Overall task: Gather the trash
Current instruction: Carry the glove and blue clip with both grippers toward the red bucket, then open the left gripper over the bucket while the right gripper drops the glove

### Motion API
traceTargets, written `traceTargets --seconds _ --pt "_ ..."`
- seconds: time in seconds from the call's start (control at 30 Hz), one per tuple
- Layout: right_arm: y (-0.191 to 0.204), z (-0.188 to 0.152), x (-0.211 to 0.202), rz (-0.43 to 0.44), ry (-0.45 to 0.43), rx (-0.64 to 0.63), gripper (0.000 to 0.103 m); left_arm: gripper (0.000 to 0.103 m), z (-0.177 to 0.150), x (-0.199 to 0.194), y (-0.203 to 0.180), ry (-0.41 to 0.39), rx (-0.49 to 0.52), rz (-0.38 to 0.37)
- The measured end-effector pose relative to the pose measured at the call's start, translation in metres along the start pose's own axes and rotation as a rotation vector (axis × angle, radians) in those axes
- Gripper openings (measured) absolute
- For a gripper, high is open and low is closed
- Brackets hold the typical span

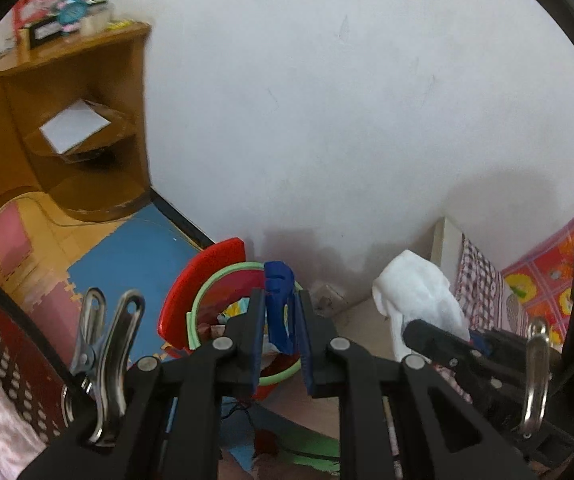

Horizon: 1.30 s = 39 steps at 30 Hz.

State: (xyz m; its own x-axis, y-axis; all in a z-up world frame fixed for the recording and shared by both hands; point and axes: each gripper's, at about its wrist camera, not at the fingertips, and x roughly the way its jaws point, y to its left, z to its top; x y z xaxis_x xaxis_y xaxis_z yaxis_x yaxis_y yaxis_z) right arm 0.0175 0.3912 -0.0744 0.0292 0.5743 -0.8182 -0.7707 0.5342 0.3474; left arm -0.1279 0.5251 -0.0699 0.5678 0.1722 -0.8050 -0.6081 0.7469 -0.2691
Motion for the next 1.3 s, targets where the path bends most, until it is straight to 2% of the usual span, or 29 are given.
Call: traceTargets --seconds 0.2,0.47,0.63,0.9,1.13,1.27,1.3 --pt "-0.001 0.007 0.039 -0.074 0.043 0.108 0.017 0.016 0.012 0.056 0.02 0.109 0.081 -0.065" --pt "-0.002 0.002 0.086 -0.173 0.084 0.203 0.017 0.015 0.005 0.134 0.031 0.248 0.188 -0.12" --pt "-0.009 -0.004 0.109 -0.225 0.115 0.253 0.017 0.015 -0.002 0.184 0.041 0.291 0.219 -0.1" --pt "-0.022 -0.012 0.135 -0.276 0.151 0.336 0.017 0.015 -0.024 0.262 0.054 0.406 0.213 -0.1" --pt "-0.028 -0.014 0.146 -0.293 0.175 0.366 0.017 0.016 -0.025 0.289 0.06 0.448 0.203 -0.122" --pt "-0.03 -0.01 0.155 -0.3 0.194 0.385 0.017 0.036 -0.021 0.289 0.062 0.447 0.199 -0.113" --pt "-0.032 -0.01 0.157 -0.298 0.198 0.395 0.017 0.036 -0.02 0.289 0.063 0.447 0.197 -0.112"
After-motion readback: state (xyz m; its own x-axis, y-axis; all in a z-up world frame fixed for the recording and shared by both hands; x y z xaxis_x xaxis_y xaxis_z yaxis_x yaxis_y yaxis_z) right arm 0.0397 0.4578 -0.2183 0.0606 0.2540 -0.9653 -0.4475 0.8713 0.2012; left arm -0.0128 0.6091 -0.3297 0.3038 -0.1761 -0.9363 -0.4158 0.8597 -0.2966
